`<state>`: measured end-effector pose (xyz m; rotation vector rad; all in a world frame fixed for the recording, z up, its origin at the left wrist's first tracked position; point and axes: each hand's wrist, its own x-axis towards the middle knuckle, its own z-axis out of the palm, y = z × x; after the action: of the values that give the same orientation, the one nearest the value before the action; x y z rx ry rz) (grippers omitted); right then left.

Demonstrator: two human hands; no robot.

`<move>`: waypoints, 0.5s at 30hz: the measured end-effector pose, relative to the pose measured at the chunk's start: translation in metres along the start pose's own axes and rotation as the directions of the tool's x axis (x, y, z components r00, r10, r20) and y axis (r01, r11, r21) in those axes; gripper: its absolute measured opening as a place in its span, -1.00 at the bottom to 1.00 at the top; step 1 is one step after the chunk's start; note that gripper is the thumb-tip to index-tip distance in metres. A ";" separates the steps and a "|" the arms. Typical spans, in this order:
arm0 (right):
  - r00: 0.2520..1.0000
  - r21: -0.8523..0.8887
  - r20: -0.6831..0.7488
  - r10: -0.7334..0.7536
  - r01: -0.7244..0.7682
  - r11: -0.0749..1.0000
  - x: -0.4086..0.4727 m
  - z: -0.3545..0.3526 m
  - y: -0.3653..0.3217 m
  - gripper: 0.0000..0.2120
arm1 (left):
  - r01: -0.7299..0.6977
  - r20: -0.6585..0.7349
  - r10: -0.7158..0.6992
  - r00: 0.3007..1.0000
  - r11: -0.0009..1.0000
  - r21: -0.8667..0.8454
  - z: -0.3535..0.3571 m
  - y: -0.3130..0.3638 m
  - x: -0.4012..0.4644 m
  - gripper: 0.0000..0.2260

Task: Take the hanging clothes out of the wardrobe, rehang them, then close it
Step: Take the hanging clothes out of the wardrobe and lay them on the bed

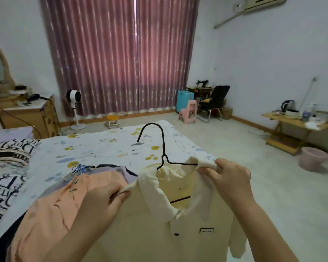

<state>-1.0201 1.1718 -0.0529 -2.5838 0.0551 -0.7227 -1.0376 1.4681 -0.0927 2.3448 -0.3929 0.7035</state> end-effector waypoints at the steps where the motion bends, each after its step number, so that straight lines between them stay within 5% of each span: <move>1: 1.000 -0.017 -0.020 0.021 -0.022 1.000 0.006 0.002 0.004 -0.59 | -0.017 0.015 0.017 1.000 0.999 -0.028 0.008 -0.003 0.012 -0.66; 15: 0.937 -0.058 -0.203 0.283 -0.300 0.952 0.054 0.014 0.100 -0.64 | 0.014 0.199 0.067 0.978 0.926 -0.378 0.146 0.006 0.126 -0.61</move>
<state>-0.9583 1.0794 -0.0816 -2.5009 0.5313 -0.8687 -0.8820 1.3557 -0.1110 2.0496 -0.5979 0.3526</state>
